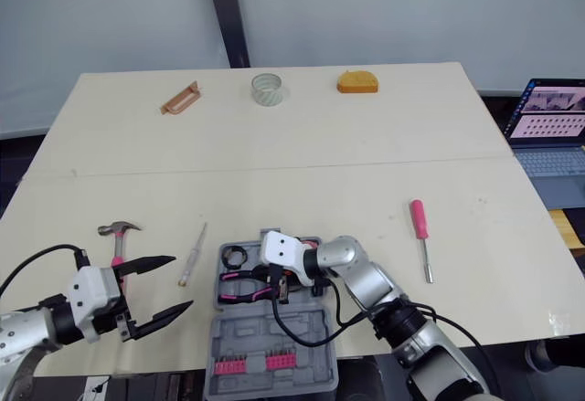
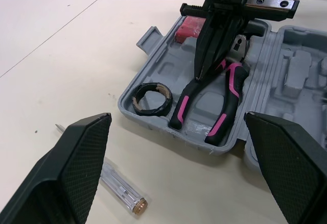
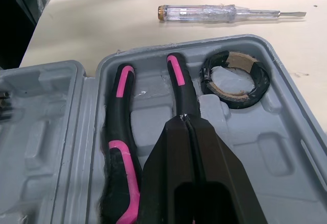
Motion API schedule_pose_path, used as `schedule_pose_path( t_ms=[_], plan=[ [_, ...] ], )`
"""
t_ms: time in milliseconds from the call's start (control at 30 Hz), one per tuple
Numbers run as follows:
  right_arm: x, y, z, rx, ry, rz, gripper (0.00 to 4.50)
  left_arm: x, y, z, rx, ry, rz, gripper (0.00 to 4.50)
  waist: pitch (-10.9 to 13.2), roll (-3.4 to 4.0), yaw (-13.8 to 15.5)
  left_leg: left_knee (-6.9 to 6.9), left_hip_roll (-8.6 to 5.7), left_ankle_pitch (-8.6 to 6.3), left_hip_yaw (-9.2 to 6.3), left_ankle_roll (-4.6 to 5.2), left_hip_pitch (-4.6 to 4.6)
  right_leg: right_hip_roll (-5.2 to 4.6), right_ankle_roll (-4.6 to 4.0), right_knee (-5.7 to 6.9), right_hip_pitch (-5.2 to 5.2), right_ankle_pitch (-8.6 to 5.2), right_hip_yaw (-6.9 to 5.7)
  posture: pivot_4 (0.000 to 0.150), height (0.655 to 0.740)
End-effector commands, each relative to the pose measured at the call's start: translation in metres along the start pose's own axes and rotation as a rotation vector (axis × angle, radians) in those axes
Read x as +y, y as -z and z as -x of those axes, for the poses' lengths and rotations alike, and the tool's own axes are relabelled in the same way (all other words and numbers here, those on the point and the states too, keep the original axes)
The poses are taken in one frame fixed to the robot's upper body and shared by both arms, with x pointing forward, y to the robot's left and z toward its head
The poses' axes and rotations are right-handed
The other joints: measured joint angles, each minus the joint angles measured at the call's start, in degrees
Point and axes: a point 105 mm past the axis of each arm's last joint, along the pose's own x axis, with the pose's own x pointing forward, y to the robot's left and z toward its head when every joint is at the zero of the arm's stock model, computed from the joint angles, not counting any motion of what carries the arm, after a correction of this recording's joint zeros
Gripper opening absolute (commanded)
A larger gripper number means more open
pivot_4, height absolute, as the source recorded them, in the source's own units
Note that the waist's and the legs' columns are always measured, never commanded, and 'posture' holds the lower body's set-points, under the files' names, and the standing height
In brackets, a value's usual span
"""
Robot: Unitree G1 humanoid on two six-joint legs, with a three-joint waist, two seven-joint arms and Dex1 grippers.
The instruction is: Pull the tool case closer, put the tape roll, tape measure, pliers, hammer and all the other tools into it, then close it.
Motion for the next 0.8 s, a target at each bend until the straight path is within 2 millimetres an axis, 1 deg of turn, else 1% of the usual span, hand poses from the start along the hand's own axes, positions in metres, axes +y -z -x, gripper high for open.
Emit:
schedule_pose_path(
  t_ms=[33, 100, 267, 400, 500, 667, 733, 800],
  plan=[
    [0.004, 0.006, -0.004, 0.029, -0.007, 0.010, 0.05, 0.001, -0.001, 0.000, 0.000, -0.004, -0.009, 4.50, 0.00, 0.00, -0.01, 0.00, 0.00, 0.00, 0.00, 0.00, 0.00, 0.00, 0.00, 0.00, 0.00, 0.00, 0.00, 0.150, 0.7400],
    [0.005, 0.010, -0.004, 0.047, -0.007, 0.007, 0.05, 0.001, -0.001, 0.000, 0.000, -0.004, -0.009, 4.50, 0.00, 0.00, -0.01, 0.00, 0.00, 0.00, 0.00, 0.00, 0.01, 0.00, 0.00, 0.01, 0.00, 0.00, 0.00, 0.150, 0.7400],
    [0.006, 0.030, -0.006, 0.158, -0.007, 0.003, 0.05, 0.000, -0.001, -0.001, 0.002, 0.000, -0.012, 4.50, -0.03, 0.00, -0.03, -0.02, 0.00, 0.00, 0.00, 0.00, 0.04, 0.00, 0.00, 0.02, 0.00, 0.00, 0.01, 0.150, 0.7400],
    [0.013, 0.047, -0.005, 0.243, -0.035, -0.017, 0.05, 0.000, -0.001, -0.002, 0.000, 0.002, -0.013, 4.50, -0.08, -0.01, -0.05, -0.04, 0.01, 0.00, 0.00, 0.00, 0.10, 0.00, 0.00, 0.04, 0.04, 0.00, 0.01, 0.150, 0.7400],
    [0.018, 0.057, -0.005, 0.293, -0.054, -0.043, 0.05, 0.000, -0.001, -0.002, -0.001, 0.004, -0.012, 4.50, -0.19, 0.00, -0.03, -0.14, 0.01, -0.01, 0.05, -0.02, 0.35, 0.00, -0.01, 0.04, 0.22, -0.01, 0.04, 0.150, 0.7400],
    [0.023, 0.060, -0.008, 0.293, -0.065, -0.067, 0.05, -0.001, -0.001, -0.003, -0.001, 0.006, -0.011, 4.50, -0.64, 0.10, -0.03, -0.40, 0.02, -0.02, 0.18, -0.03, 0.67, -0.01, -0.03, 0.05, 0.32, -0.02, 0.08, 0.150, 0.7400],
    [0.020, 0.055, -0.009, 0.263, -0.056, -0.062, 0.05, -0.001, -0.001, -0.003, -0.001, 0.006, -0.010, 4.50, -0.68, 0.12, -0.04, -0.45, 0.02, -0.02, 0.25, -0.03, 0.73, -0.01, -0.03, 0.04, 0.33, -0.02, 0.12, 0.150, 0.7400],
    [0.016, 0.044, -0.010, 0.196, -0.038, -0.082, 0.05, 0.000, -0.001, -0.004, -0.001, 0.007, -0.011, 4.50, -0.69, 0.11, -0.04, -0.50, 0.03, -0.02, 0.30, -0.03, 0.80, -0.01, -0.04, 0.04, 0.33, -0.02, 0.14, 0.150, 0.7400]
  ],
)
